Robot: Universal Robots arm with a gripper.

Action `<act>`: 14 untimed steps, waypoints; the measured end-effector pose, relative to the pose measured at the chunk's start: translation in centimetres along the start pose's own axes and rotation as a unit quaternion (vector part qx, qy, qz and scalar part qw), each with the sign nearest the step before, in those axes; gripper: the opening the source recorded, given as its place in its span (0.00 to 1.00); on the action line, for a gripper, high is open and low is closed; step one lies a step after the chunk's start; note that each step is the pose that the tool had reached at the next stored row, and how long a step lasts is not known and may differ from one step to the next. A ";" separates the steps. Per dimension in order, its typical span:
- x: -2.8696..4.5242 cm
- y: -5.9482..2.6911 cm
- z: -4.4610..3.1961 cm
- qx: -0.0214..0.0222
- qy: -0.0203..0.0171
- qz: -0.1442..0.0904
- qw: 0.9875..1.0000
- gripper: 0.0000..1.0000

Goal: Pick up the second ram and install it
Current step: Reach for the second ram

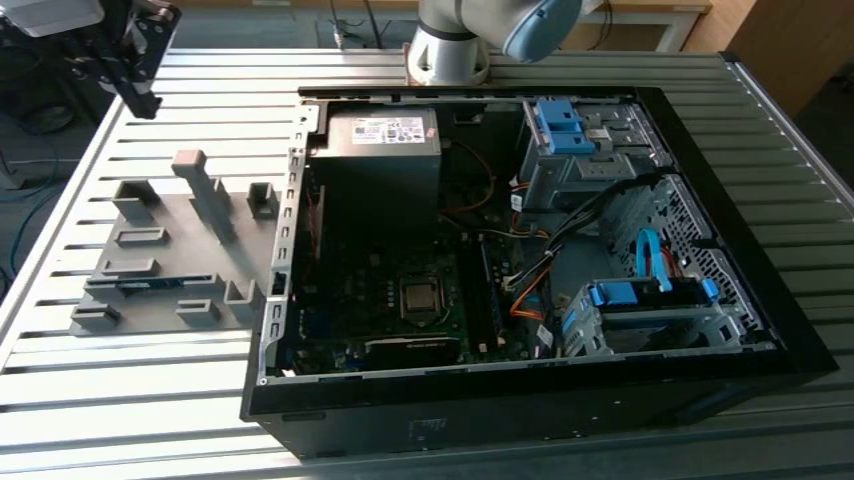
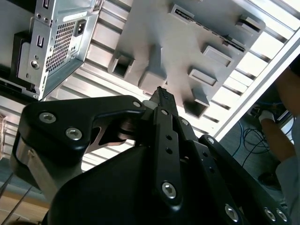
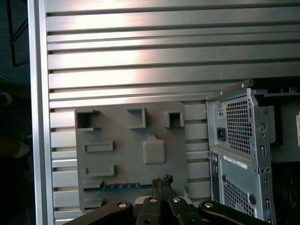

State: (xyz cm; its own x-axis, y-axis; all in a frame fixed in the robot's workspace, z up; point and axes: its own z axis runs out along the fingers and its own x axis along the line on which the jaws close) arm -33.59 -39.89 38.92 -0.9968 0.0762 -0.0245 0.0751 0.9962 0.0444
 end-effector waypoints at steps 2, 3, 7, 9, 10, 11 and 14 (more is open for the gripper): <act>0.09 -0.01 0.00 0.000 0.000 0.000 1.000 0.11; 0.14 -0.01 -0.01 0.000 0.000 0.000 1.000 0.11; 0.33 -0.02 -0.01 0.000 0.000 0.000 1.000 0.11; 0.43 -0.03 -0.01 0.000 0.000 0.000 1.000 0.11; 0.48 -0.04 -0.01 0.000 0.000 0.000 1.000 0.11; 0.53 -0.04 -0.01 0.000 0.000 0.000 1.000 0.11; 0.68 -0.05 -0.02 0.000 0.000 0.000 1.000 0.11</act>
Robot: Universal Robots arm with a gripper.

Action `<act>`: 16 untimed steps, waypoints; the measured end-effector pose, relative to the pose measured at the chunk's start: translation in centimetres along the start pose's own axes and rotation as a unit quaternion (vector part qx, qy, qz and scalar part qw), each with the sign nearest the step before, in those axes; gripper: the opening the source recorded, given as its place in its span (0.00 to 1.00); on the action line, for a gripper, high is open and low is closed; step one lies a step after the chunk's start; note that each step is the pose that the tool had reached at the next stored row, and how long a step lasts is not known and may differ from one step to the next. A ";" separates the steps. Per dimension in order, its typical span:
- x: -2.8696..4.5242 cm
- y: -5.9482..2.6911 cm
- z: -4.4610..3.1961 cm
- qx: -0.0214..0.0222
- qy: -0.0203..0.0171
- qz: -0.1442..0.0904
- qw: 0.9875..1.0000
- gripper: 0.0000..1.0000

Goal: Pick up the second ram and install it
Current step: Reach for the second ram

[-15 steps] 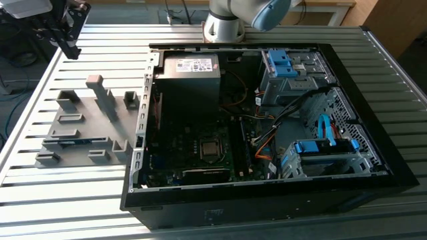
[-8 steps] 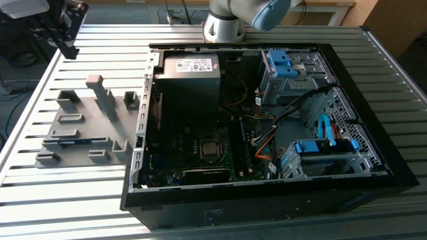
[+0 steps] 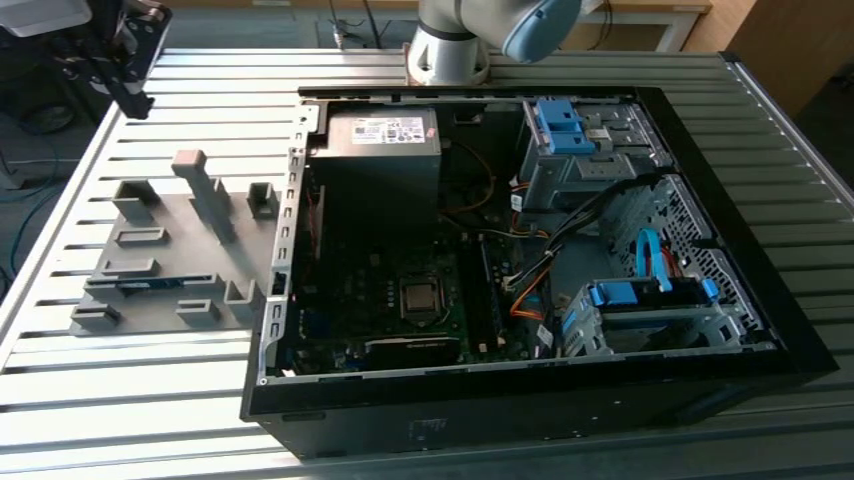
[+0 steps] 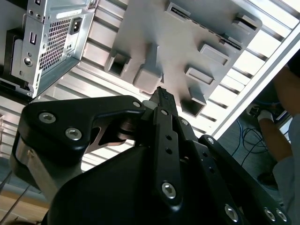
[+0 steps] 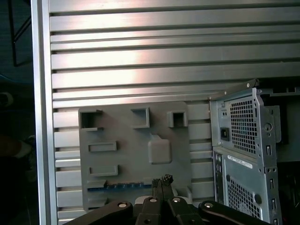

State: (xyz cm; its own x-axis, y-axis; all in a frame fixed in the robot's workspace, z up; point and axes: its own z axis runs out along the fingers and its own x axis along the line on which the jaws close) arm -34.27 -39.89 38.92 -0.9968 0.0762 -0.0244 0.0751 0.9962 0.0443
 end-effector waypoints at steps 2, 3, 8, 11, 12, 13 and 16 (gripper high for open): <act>0.09 -0.01 0.00 0.000 0.000 0.000 1.000 0.11; 0.12 -0.01 0.00 0.000 0.000 0.000 1.000 0.11; 0.28 -0.02 0.00 0.000 0.000 0.000 1.000 0.11; 0.37 -0.03 0.00 0.000 0.000 0.000 1.000 0.11; 0.40 -0.03 -0.01 0.000 0.000 0.000 1.000 0.11; 0.43 -0.03 -0.01 0.000 0.000 0.000 1.000 0.11; 0.51 -0.04 -0.01 0.000 0.000 0.000 1.000 0.11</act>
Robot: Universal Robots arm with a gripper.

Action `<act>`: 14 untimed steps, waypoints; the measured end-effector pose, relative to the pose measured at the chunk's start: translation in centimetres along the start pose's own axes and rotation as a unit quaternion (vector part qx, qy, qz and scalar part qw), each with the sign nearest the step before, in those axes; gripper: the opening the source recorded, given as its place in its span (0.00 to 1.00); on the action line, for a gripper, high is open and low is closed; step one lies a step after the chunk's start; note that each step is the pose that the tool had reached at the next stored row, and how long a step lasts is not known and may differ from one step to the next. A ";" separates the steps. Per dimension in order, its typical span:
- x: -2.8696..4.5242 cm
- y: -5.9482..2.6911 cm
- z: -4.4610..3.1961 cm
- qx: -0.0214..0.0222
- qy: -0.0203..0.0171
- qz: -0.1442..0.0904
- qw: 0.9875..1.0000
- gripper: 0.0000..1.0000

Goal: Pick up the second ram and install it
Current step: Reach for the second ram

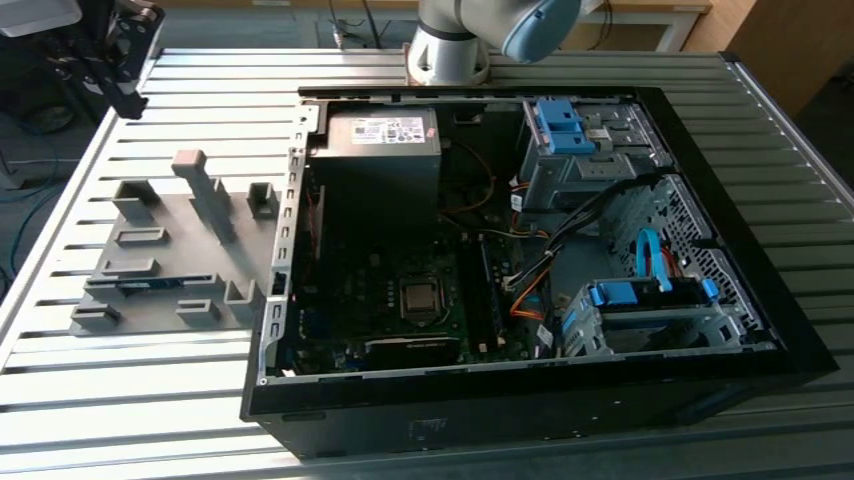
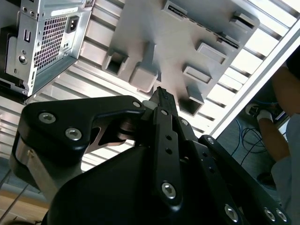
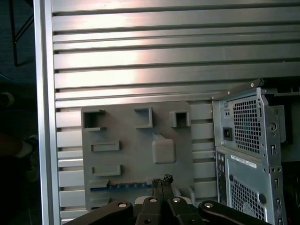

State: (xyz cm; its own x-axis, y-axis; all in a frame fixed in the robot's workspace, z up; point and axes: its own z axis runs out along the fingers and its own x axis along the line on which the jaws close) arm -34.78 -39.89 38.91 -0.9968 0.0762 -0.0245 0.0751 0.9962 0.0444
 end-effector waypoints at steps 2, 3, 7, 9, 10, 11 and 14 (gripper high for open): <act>0.07 -0.01 0.00 0.000 0.000 0.000 1.000 0.11; 0.11 -0.01 0.00 0.000 0.000 0.000 1.000 0.11; 0.29 -0.02 -0.01 0.000 0.000 0.000 1.000 0.11; 0.39 -0.03 -0.01 0.000 0.000 0.000 1.000 0.11; 0.48 -0.04 -0.01 0.000 0.000 0.000 1.000 0.11; 0.60 -0.06 -0.01 0.000 0.000 0.000 1.000 0.11; 1.01 -0.14 -0.02 0.000 0.000 0.000 1.000 0.11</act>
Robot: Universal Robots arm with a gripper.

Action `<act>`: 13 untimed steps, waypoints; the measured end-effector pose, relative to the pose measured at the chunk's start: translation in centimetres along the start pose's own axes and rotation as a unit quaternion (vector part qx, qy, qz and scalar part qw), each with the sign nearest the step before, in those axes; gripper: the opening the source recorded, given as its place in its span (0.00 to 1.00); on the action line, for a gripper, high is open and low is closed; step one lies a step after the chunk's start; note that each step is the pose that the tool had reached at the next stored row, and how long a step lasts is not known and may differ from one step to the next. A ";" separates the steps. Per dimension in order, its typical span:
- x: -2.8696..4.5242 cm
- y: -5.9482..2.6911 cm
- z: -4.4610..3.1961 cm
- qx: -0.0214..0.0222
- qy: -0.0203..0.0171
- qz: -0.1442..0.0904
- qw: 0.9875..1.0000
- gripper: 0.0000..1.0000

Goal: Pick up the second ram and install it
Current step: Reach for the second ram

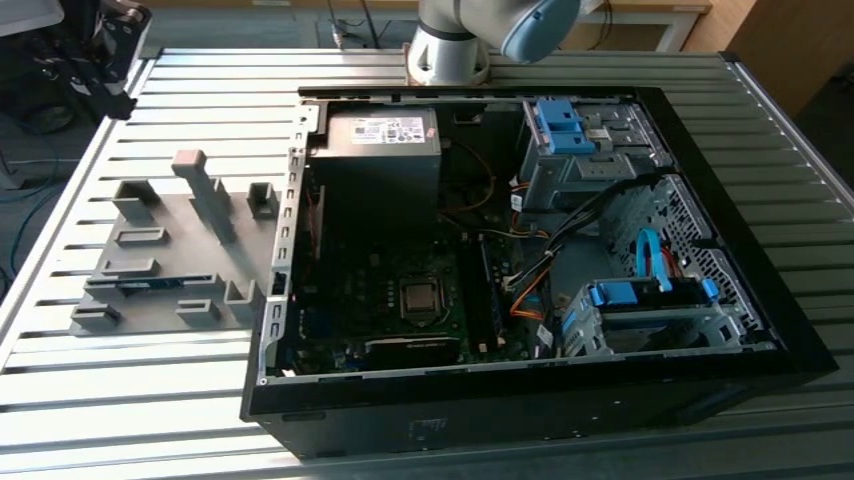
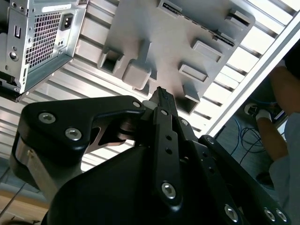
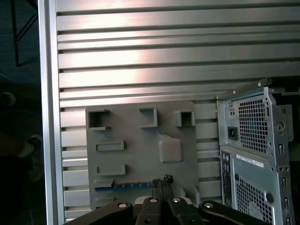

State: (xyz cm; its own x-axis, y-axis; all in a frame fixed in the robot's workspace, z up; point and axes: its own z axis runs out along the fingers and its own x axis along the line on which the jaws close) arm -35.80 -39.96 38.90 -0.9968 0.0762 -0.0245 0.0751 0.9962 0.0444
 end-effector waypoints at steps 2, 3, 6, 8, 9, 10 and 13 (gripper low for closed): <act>0.23 -0.06 -0.01 0.000 0.000 0.000 1.000 0.11; 0.33 -0.09 -0.01 0.000 0.000 0.000 1.000 0.11; 0.58 -0.23 -0.02 0.000 0.000 0.000 1.000 0.11; 0.67 -0.27 -0.02 0.000 0.000 0.000 1.000 0.11; 0.67 -0.27 -0.02 0.000 0.000 0.000 1.000 0.11; 0.68 -0.27 -0.02 0.000 0.000 0.000 1.000 0.11; 0.68 -0.27 -0.03 0.000 0.000 0.000 1.000 0.11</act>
State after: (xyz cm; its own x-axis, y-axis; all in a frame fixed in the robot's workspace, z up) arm -36.50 -40.18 38.90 -0.9968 0.0762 -0.0245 0.0751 0.9962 0.0443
